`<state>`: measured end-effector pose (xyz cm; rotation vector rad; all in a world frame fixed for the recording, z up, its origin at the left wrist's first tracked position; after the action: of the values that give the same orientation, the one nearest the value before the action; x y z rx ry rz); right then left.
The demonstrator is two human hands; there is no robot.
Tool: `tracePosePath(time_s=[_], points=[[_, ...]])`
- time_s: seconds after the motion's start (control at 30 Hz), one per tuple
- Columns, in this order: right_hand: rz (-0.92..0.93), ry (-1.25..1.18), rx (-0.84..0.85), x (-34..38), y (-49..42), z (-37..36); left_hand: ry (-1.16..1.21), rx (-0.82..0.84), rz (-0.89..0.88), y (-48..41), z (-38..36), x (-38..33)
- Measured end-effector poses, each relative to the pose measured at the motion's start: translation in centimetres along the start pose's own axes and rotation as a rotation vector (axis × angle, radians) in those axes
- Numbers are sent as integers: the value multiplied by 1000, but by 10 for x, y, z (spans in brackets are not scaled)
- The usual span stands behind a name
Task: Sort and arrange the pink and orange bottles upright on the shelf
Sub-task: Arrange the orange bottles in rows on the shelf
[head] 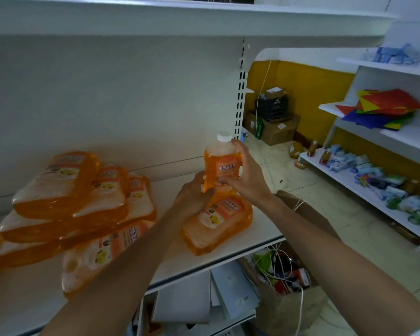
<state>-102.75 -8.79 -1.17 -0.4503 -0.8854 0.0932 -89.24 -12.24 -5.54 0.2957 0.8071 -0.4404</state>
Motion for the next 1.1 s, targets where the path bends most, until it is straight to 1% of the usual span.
tracePosePath(time_s=[0.2, 0.3, 0.37, 0.47, 0.53, 0.63, 0.7, 0.8, 0.87, 0.93, 1.0, 1.1], points=[[-35, 50, -4, -10, -16, -5, 38, 53, -45, -4, -1, -10], [-67, 81, -24, -18, -26, -9, 71, 33, -68, -5, 2, -18], [-81, 91, -29, -24, -34, -11, 132, 15, -53, -2, 3, -14], [-108, 98, -21, -31, -48, -12, 193, 25, 22, 0, -3, 0], [-105, 92, -5, -32, -55, -13, 152, 48, 67, -1, -6, 8], [-89, 122, -13, -45, -65, -13, 75, 55, 75, -5, -7, 12], [-146, 151, 15, -38, -66, -12, 57, 42, 78, -6, -6, 14], [-218, 277, -6, -43, -74, -11, 29, 44, 64, -4, -6, 12], [-231, 353, -4, -46, -76, -10, 50, 67, 45, -1, -8, 6], [-252, 406, 29, -50, -77, -8, 59, 125, 37, 5, -10, -1], [-254, 413, 63, -50, -76, -6, 32, 209, 40, 12, -14, -5], [-266, 419, 49, -41, -67, 1, 41, 295, 84, 28, -19, -2]])
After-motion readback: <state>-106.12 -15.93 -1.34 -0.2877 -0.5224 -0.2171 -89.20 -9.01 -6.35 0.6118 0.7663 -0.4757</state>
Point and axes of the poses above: each hand's wrist, its own y-axis away from the middle knuckle, its own z-axis out of the back of the hand, x = y × z, the point moved 7 cm from there along -y, towards the middle knuckle, and after that the axes turned 4 degrees about x, right-handed, at the moved point
